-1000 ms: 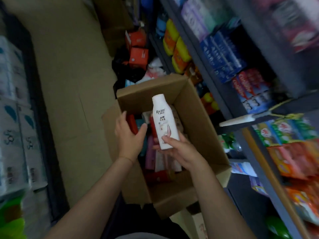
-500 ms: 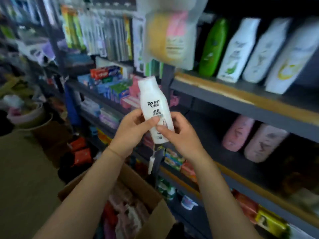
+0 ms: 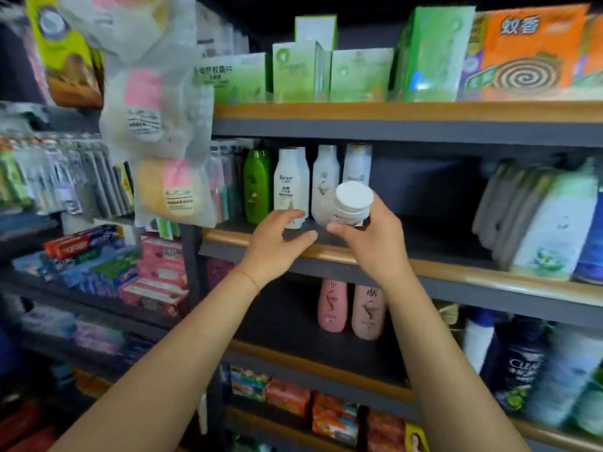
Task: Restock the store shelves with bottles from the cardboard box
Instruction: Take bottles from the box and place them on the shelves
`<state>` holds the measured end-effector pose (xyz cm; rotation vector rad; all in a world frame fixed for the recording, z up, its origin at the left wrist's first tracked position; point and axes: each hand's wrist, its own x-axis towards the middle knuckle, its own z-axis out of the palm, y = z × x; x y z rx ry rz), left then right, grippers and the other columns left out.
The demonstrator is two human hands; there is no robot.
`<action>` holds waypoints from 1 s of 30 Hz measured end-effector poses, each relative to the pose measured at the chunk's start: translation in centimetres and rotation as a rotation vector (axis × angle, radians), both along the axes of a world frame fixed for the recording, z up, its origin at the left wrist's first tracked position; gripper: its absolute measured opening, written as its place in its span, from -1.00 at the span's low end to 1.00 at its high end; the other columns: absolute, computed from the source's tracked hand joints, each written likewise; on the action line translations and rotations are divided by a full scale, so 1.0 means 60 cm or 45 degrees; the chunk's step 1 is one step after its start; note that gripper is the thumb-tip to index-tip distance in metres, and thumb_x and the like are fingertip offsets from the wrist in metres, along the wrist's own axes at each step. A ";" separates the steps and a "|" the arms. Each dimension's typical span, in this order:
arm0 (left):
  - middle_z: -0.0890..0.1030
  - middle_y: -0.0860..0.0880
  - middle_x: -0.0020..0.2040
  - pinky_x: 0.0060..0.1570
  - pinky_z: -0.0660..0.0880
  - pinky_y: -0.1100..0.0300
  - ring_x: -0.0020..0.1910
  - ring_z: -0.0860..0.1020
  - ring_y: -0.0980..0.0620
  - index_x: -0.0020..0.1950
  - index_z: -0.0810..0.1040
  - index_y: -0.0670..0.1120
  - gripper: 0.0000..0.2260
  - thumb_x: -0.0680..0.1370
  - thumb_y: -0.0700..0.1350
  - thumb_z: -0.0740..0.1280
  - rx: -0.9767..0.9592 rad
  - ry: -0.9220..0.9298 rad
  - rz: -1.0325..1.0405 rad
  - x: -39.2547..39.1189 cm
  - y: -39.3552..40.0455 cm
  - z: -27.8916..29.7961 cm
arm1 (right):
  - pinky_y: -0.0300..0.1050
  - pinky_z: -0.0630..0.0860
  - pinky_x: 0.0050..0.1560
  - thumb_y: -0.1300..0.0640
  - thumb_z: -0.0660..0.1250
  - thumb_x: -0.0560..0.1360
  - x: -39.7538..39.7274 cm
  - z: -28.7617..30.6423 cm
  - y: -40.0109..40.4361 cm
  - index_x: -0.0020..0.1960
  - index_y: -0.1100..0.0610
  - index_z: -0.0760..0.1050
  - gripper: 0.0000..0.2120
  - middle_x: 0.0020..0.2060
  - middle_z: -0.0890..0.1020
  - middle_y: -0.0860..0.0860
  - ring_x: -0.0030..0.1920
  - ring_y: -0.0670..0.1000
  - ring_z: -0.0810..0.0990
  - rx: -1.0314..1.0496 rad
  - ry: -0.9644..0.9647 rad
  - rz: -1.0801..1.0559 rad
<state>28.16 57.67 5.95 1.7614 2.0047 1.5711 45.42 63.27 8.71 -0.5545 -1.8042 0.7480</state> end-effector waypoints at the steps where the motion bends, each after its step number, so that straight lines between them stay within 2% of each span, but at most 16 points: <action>1: 0.51 0.03 0.35 0.42 0.24 0.10 0.35 0.42 0.06 0.36 0.53 0.01 -0.61 0.57 0.07 0.40 -0.068 0.103 0.051 -0.007 0.015 -0.008 | -0.43 0.43 0.01 0.22 0.55 0.38 0.007 0.005 0.011 0.15 -0.13 0.45 -0.53 -0.03 0.59 -0.23 0.01 -0.17 0.56 -0.011 -0.024 -0.035; 4: 0.63 0.07 0.19 0.44 0.15 -0.06 0.23 0.48 -0.03 0.15 0.65 0.06 -0.77 0.56 0.12 0.39 -0.109 0.409 0.153 -0.031 0.040 -0.032 | -0.52 0.41 -0.14 0.23 0.55 0.37 0.015 0.012 0.044 0.15 -0.01 0.49 -0.56 -0.09 0.58 -0.22 -0.10 -0.24 0.54 -0.055 -0.100 -0.089; 6: 0.65 0.14 0.08 0.35 0.20 0.01 0.12 0.48 0.02 0.03 0.67 0.08 -0.83 0.54 0.13 0.42 -0.047 0.403 0.151 -0.039 0.045 -0.037 | -0.42 0.46 -0.10 0.24 0.56 0.35 0.008 0.012 0.065 0.15 0.04 0.52 -0.57 -0.07 0.62 -0.14 -0.07 -0.16 0.58 -0.078 -0.133 -0.089; 9: 0.63 0.20 0.04 0.22 0.17 0.13 0.08 0.48 0.07 0.00 0.66 0.11 -0.81 0.51 0.18 0.42 -0.025 0.407 0.150 -0.045 0.048 -0.034 | -0.19 0.59 -0.10 0.23 0.57 0.34 -0.019 0.013 0.088 0.08 0.05 0.53 -0.62 -0.08 0.65 -0.08 -0.09 -0.10 0.63 -0.162 -0.200 -0.063; 12: 0.59 0.16 0.01 0.17 0.16 0.15 0.05 0.45 0.07 0.03 0.63 0.06 -0.50 0.41 0.43 0.27 -0.081 0.479 0.201 -0.067 0.041 -0.036 | -0.23 0.62 -0.27 0.24 0.57 0.36 -0.051 0.019 0.104 0.07 0.11 0.54 -0.66 -0.13 0.66 -0.06 -0.22 -0.11 0.66 -0.231 -0.276 -0.033; 15: 0.55 0.11 0.00 0.27 0.25 0.08 0.07 0.43 0.03 0.05 0.59 0.02 -0.33 0.35 0.53 0.11 -0.079 0.553 0.328 -0.102 0.028 -0.047 | 0.00 0.68 -0.22 0.25 0.57 0.36 -0.098 0.025 0.114 0.14 0.20 0.48 -0.58 -0.06 0.68 0.07 -0.21 0.01 0.71 -0.282 -0.343 0.017; 18: 0.54 0.08 0.04 0.33 0.27 0.02 0.13 0.43 0.00 0.11 0.58 0.00 -0.30 0.37 0.54 0.09 -0.084 0.590 0.345 -0.112 0.025 -0.052 | 0.08 0.68 -0.21 0.23 0.57 0.36 -0.148 0.035 0.115 0.16 0.22 0.42 -0.53 -0.05 0.64 0.06 -0.21 0.02 0.70 -0.293 -0.403 0.029; 23: 0.54 0.07 0.08 0.27 0.22 0.12 0.16 0.43 -0.01 0.15 0.56 0.02 -0.30 0.37 0.54 0.12 -0.117 0.599 0.337 -0.118 0.028 -0.055 | 0.06 0.68 -0.20 0.17 0.56 0.40 -0.211 0.035 0.130 0.16 0.25 0.43 -0.55 0.04 0.64 0.11 -0.18 0.00 0.67 -0.311 -0.456 -0.015; 30: 0.48 0.01 0.38 0.40 0.09 0.11 0.35 0.35 -0.04 0.52 0.32 0.07 -0.28 0.46 0.41 0.26 -0.162 0.572 0.291 -0.119 0.027 -0.049 | 0.14 0.66 -0.12 0.05 0.57 0.36 -0.259 0.022 0.144 0.17 0.19 0.37 -0.47 0.05 0.61 0.15 -0.06 0.13 0.68 -0.264 -0.473 -0.151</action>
